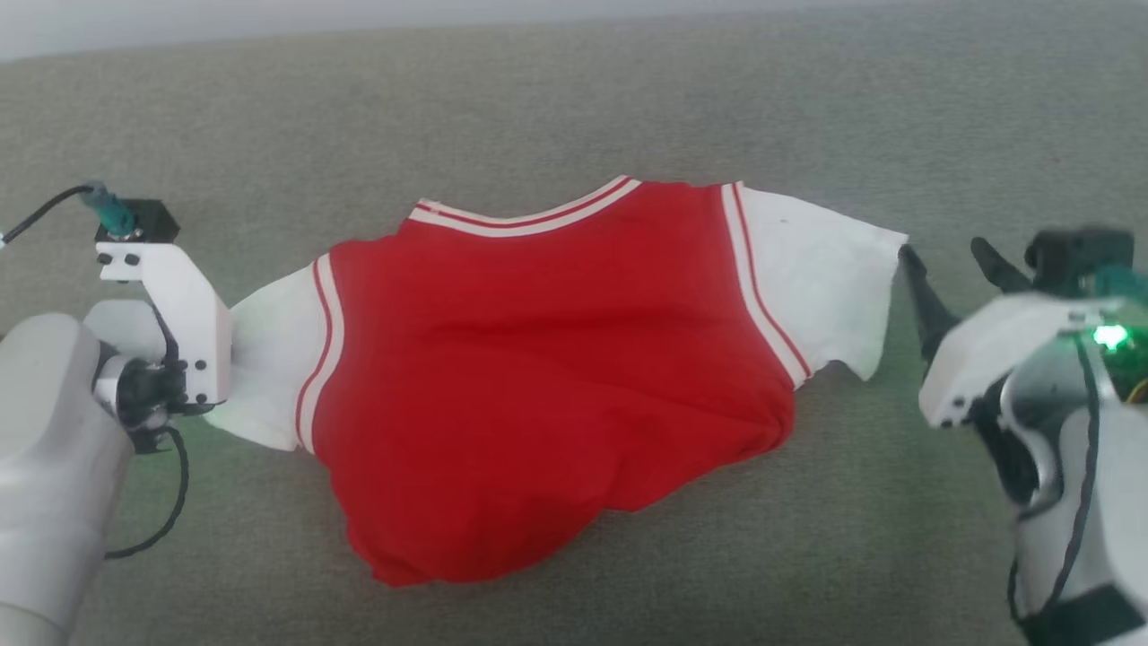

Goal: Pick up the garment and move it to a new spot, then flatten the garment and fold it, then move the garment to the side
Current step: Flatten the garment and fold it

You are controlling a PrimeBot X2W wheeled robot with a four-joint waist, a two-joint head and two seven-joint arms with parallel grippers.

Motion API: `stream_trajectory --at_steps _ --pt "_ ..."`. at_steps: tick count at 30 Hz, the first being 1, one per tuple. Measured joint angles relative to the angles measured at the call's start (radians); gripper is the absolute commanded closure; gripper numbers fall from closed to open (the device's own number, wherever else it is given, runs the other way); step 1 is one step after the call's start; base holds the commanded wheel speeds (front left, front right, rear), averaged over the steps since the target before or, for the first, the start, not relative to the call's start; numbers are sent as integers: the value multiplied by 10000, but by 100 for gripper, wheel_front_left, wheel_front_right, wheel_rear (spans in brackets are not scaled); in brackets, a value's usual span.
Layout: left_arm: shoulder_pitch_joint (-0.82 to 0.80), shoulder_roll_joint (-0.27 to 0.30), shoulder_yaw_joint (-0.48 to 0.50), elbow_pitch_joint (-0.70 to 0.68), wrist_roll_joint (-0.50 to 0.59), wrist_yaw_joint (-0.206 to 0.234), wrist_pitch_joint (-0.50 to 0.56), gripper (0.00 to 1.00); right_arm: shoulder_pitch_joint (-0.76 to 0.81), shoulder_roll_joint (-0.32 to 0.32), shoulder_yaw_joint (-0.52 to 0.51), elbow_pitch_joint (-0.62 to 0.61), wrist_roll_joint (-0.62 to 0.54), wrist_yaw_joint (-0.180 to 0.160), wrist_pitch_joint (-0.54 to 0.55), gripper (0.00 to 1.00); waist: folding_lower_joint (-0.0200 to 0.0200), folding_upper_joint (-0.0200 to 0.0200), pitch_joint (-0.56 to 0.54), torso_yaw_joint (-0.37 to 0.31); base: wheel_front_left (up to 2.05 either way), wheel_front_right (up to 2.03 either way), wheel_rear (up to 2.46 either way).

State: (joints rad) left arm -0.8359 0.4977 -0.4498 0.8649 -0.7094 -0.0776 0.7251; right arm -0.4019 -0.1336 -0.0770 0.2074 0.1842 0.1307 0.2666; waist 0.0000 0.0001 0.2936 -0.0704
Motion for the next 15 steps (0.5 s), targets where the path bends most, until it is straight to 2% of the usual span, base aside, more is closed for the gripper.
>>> stream_trajectory --at_steps 9,15 --pt "-667 -508 -353 380 186 -157 -192 100 -1937 -924 378 1751 654 -2 3099 0 0 0 243 502 0 0 0" --pt "-1106 -817 -502 610 196 -257 -383 100 -2834 -1154 430 3273 892 0 5051 0 0 0 516 841 0 0 0"
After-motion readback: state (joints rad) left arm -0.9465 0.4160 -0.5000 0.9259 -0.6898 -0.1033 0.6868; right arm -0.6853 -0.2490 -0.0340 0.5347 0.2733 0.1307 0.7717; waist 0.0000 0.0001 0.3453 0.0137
